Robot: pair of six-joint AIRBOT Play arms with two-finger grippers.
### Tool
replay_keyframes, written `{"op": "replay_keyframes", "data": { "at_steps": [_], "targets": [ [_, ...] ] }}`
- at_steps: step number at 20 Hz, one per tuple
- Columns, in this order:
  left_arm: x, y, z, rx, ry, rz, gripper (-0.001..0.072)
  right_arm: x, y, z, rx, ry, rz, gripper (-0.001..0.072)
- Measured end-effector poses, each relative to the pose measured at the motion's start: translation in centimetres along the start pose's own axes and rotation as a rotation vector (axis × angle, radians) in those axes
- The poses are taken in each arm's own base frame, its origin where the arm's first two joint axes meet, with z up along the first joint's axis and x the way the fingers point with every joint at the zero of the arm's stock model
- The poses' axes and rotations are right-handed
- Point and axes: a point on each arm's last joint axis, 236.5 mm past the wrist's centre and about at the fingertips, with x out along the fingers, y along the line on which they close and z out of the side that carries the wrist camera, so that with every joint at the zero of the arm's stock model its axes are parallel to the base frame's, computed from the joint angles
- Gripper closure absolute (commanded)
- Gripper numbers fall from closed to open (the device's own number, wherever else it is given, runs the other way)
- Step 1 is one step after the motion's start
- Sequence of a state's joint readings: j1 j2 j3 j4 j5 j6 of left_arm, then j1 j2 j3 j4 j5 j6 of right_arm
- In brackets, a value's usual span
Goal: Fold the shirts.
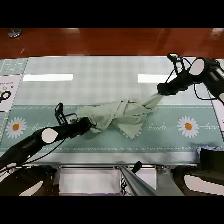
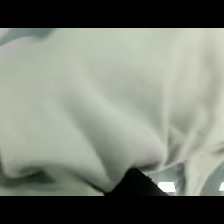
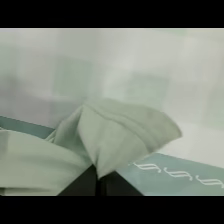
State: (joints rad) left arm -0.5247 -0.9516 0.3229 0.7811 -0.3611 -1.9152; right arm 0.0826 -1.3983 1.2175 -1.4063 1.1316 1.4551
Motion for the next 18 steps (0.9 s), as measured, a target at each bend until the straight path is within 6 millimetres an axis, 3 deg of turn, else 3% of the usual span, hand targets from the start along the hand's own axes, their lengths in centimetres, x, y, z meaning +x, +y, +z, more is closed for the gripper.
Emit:
{"op": "replay_keyframes", "data": {
  "at_steps": [2,4,6,8,9,11,13,16,18],
  "targets": [
    [-1.1,-3.7,1.3,0.057,-0.038,-0.079,0.0683,0.0,-0.5,-0.3,-0.010,0.012,-0.021,0.0697],
    [-3.5,-8.5,2.8,0.127,-0.096,-0.189,0.0683,-0.3,-0.7,-0.5,-0.017,0.021,-0.033,0.0697],
    [-7.8,-14.3,4.6,0.212,-0.184,-0.330,0.0683,-1.8,-0.7,-0.1,-0.025,-0.007,-0.041,0.0697],
    [-14.3,-19.9,6.5,0.303,-0.312,-0.481,0.0683,-5.3,-0.4,1.9,-0.037,-0.106,-0.054,0.0697],
    [-18.2,-22.2,7.7,0.341,-0.393,-0.551,0.0683,-7.9,-0.2,3.3,-0.048,-0.182,-0.062,0.0697],
    [-26.9,-25.8,9.5,0.409,-0.573,-0.675,0.0683,-15.6,0.5,6.6,-0.074,-0.403,-0.087,0.0697],
    [-36.0,-27.7,10.5,0.460,-0.769,-0.768,0.0683,-25.8,1.5,8.8,-0.103,-0.681,-0.122,0.0697],
    [-46.8,-28.1,10.2,0.543,-1.044,-0.809,0.0683,-39.9,3.2,7.8,-0.135,-1.040,-0.160,0.0697],
    [-51.2,-27.7,9.1,0.587,-1.167,-0.800,0.0683,-46.3,4.2,5.3,-0.146,-1.188,-0.169,0.0697]
  ]
}}
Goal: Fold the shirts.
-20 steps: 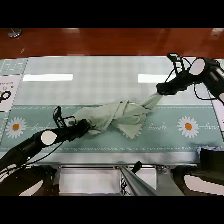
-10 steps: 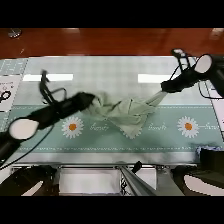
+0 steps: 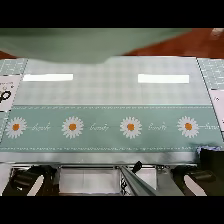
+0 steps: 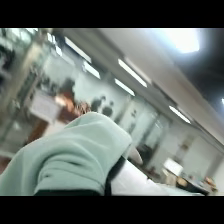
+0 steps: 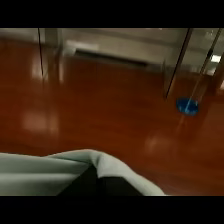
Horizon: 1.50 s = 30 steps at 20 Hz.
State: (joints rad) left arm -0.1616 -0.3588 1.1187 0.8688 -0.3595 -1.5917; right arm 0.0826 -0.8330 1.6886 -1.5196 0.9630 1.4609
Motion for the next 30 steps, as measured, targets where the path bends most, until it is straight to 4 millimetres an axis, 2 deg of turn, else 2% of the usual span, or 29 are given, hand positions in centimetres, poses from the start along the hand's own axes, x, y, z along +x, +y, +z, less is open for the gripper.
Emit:
{"op": "replay_keyframes", "data": {
  "at_steps": [1,3,5,7,10,14,16,19,21,23,24,26,28,30],
  "targets": [
    [-0.7,-0.7,1.0,0.029,-0.021,-0.002,0.0683,-1.8,0.0,1.4,0.004,-0.041,-0.003,0.0697],
    [-1.8,-1.5,1.2,0.073,-0.007,0.000,0.0683,-4.4,0.0,1.9,0.007,-0.047,-0.004,0.0697],
    [-2.3,-1.6,-0.2,0.094,0.061,0.008,0.0683,-5.2,0.2,0.0,0.008,0.037,0.001,0.0697],
    [-2.6,-0.7,-3.0,0.099,0.167,0.031,0.0683,-4.9,0.4,-3.2,0.008,0.177,0.012,0.0697],
    [-3.0,2.4,-8.3,0.044,0.332,0.096,0.0683,-3.1,0.9,-9.6,0.013,0.452,0.038,0.0697],
    [-4.8,9.0,-17.6,-0.098,0.557,0.239,0.0682,0.7,1.6,-19.8,0.022,0.809,0.070,0.0697],
    [-6.8,12.3,-22.6,-0.170,0.664,0.320,0.0683,2.7,1.9,-25.2,0.026,0.949,0.084,0.0697],
    [-10.6,16.9,-29.5,-0.265,0.798,0.443,0.0682,5.6,2.4,-32.8,0.034,1.103,0.098,0.0697],
    [-13.6,19.5,-33.5,-0.331,0.861,0.527,0.0682,7.0,2.7,-36.8,0.040,1.178,0.104,0.0697],
    [-15.8,20.9,-36.2,-0.394,0.893,0.583,0.0680,8.1,3.0,-39.7,0.046,1.231,0.110,0.0697],
    [-16.7,21.3,-37.3,-0.427,0.905,0.605,0.0621,8.5,3.1,-40.7,0.049,1.243,0.111,0.0697],
    [-17.5,21.8,-38.4,-0.469,0.905,0.624,0.0047,9.5,3.0,-42.0,0.046,1.245,0.106,0.0697],
    [-17.2,21.8,-38.4,-0.493,0.882,0.622,0.0038,10.2,2.7,-42.6,0.034,1.236,0.095,0.0697],
    [-15.9,21.7,-37.3,-0.462,0.844,0.593,0.0047,10.6,2.3,-43.0,0.018,1.230,0.082,0.0696]
  ]
}}
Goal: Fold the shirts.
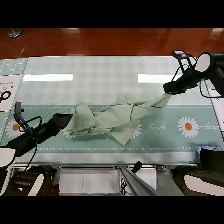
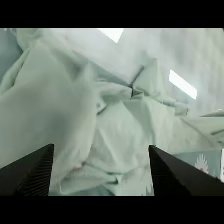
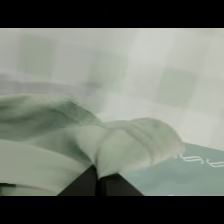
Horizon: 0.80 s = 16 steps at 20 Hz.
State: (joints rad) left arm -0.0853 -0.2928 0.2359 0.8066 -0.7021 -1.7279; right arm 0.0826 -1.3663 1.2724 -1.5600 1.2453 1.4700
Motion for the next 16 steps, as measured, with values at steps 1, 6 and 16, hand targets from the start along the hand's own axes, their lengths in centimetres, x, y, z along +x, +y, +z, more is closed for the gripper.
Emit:
{"op": "replay_keyframes", "data": {
  "at_steps": [1,6,16],
  "targets": [
    [-0.3,-0.7,1.0,0.036,-0.032,-0.013,0.0131,0.1,-0.4,0.1,-0.005,-0.002,-0.015,0.0697],
    [-1.1,-0.8,4.2,0.182,-0.125,0.033,0.0222,0.3,-2.4,0.5,-0.036,-0.013,-0.101,0.0697],
    [5.0,3.9,-1.8,0.174,0.235,0.132,0.0087,0.3,-2.3,1.4,-0.020,-0.052,-0.098,0.0696]
  ]
}}
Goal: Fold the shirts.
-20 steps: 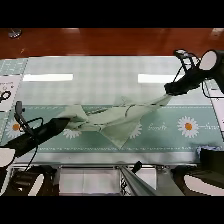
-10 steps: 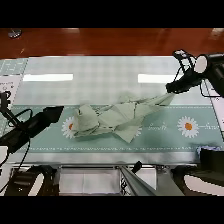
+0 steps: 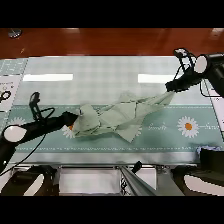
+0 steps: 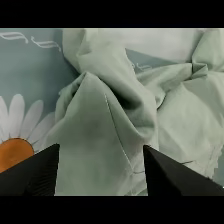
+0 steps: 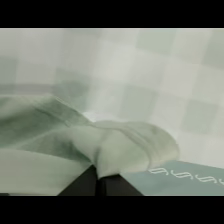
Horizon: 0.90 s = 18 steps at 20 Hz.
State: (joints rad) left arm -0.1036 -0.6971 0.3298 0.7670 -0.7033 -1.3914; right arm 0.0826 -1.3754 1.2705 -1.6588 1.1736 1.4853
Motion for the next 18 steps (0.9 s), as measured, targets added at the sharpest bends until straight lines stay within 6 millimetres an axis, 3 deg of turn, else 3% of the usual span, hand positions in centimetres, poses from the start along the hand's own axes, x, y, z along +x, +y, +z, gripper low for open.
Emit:
{"op": "replay_keyframes", "data": {
  "at_steps": [6,7,8,9,10,14,16,18],
  "targets": [
    [2.7,-1.6,0.5,0.013,0.073,-0.038,0.0116,0.2,0.2,0.2,0.018,-0.006,0.008,0.0697],
    [3.2,-1.6,0.5,0.009,0.085,-0.036,0.0217,0.2,0.2,0.2,0.020,-0.006,0.009,0.0697],
    [3.7,-1.5,0.3,0.001,0.104,-0.033,0.0454,0.2,0.3,0.2,0.024,-0.007,0.012,0.0696],
    [4.2,-1.5,0.2,-0.010,0.119,-0.033,0.0632,0.3,0.4,0.3,0.026,-0.008,0.016,0.0696],
    [4.8,-1.4,0.0,-0.020,0.137,-0.030,0.0682,0.3,0.5,0.3,0.030,-0.007,0.021,0.0697],
    [5.3,-2.7,1.3,-0.026,0.141,-0.057,0.0683,0.3,0.7,0.3,0.035,-0.007,0.028,0.0697],
    [4.0,-5.0,3.9,0.012,0.087,-0.104,0.0683,0.0,0.6,0.2,0.034,-0.004,0.027,0.0697],
    [0.8,-8.4,8.0,0.081,-0.025,-0.168,0.0683,-1.1,0.5,0.3,0.021,-0.016,0.023,0.0697]
  ]
}}
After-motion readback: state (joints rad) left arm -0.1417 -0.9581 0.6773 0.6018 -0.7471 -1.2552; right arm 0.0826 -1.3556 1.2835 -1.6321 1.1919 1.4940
